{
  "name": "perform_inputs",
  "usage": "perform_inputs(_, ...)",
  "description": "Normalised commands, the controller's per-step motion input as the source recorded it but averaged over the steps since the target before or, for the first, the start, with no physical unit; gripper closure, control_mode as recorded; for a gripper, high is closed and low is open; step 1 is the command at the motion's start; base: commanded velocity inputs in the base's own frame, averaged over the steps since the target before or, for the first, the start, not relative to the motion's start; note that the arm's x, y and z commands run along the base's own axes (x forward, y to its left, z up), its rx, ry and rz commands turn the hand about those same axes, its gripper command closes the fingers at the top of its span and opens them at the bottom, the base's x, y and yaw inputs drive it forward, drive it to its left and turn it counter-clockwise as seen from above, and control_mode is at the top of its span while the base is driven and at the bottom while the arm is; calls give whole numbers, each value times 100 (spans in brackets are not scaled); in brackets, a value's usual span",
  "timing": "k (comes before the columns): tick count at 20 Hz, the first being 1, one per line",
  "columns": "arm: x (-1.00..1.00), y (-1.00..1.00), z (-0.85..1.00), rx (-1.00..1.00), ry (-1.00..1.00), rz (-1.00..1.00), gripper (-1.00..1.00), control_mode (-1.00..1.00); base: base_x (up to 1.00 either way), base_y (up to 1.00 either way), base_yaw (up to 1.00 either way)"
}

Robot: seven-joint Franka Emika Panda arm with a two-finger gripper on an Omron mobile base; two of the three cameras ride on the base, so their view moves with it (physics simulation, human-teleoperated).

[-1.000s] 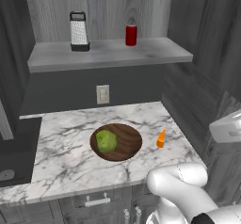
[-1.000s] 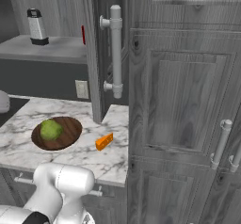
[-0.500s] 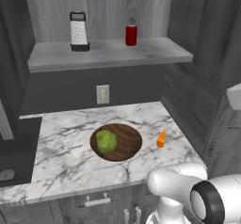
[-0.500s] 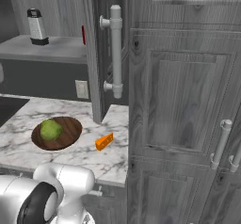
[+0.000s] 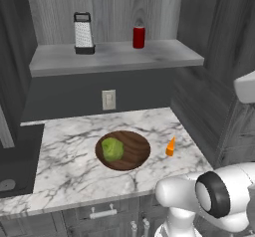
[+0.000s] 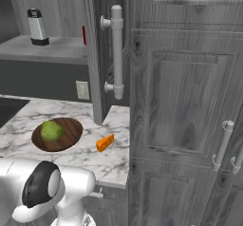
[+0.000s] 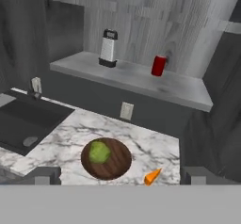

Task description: Pick the cheese from the fridge and the cheese grater from the cabinet and place them next to the salad bowl.

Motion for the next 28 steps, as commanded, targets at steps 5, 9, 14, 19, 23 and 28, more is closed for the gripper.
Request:
perform_inputs(5, 4, 4, 0, 1, -21, 0, -100, -100, 0, 0, 0)
perform_inputs(9, 0, 3, 0, 6, -24, 2, -100, -100, 0, 0, 0)
perform_inputs(14, 1, 1, -3, 10, -22, 3, -100, -100, 0, 0, 0)
perform_inputs(19, 29, 0, -24, 12, -12, 6, -100, -100, 0, 0, 0)
perform_inputs(23, 58, 0, -65, 13, -5, 6, -100, -100, 0, 0, 0)
perform_inputs(28, 62, 1, -75, 3, -20, 5, -100, -100, 0, 0, 0)
